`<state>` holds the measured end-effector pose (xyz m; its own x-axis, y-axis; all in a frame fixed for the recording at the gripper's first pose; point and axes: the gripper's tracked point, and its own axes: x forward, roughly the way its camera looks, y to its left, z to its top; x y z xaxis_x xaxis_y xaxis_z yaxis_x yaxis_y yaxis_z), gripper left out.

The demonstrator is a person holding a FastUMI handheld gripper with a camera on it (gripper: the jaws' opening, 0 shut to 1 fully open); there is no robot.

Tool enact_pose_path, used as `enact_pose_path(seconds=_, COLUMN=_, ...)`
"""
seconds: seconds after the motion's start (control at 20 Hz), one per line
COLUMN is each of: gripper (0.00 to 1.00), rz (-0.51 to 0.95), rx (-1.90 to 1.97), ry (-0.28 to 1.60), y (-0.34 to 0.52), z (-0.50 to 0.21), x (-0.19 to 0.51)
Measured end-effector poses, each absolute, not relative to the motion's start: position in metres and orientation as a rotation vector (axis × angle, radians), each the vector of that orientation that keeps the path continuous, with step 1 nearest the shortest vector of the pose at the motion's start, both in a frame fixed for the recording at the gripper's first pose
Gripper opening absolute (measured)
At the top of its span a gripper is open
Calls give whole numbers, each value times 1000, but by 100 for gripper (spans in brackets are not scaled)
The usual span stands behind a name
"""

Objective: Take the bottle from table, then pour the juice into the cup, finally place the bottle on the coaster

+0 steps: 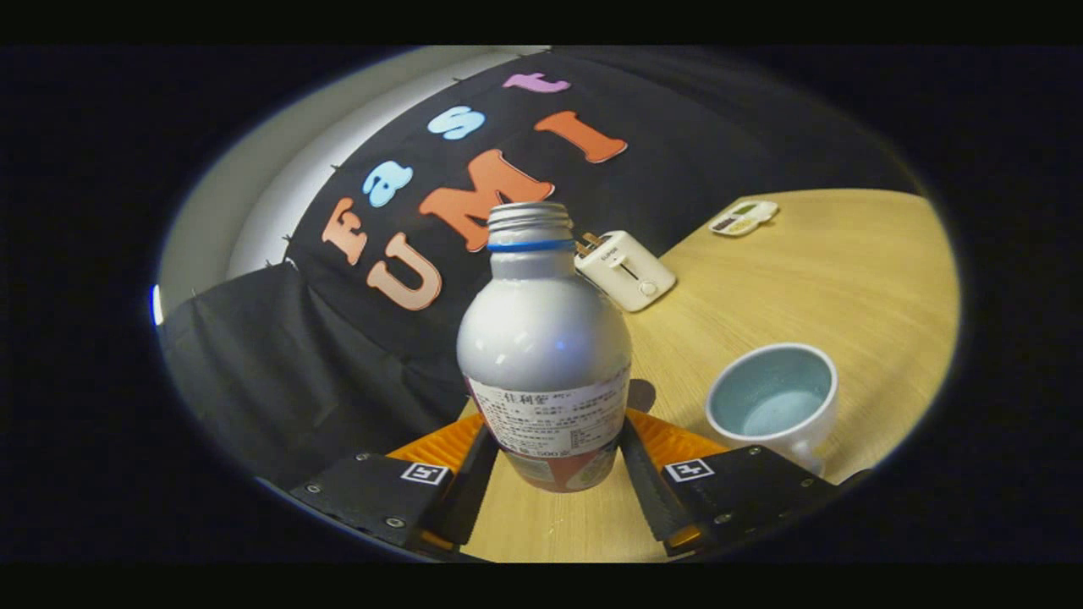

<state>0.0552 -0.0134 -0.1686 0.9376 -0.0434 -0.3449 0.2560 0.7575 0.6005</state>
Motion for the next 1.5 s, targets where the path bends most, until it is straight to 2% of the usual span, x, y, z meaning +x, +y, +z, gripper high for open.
enact_pose_path(seconds=0.15, gripper=78, rz=-152, rx=571, ry=318, y=-10, z=-161, x=76)
enact_pose_path(seconds=0.3, gripper=78, rz=-202, rx=445, ry=327, y=-19, z=-167, x=92)
enact_pose_path(seconds=0.85, gripper=78, rz=-259, rx=241, ry=393, y=-30, z=-228, x=164)
enact_pose_path(seconds=1.5, gripper=78, rz=-239, rx=116, ry=423, y=-22, z=-259, x=182)
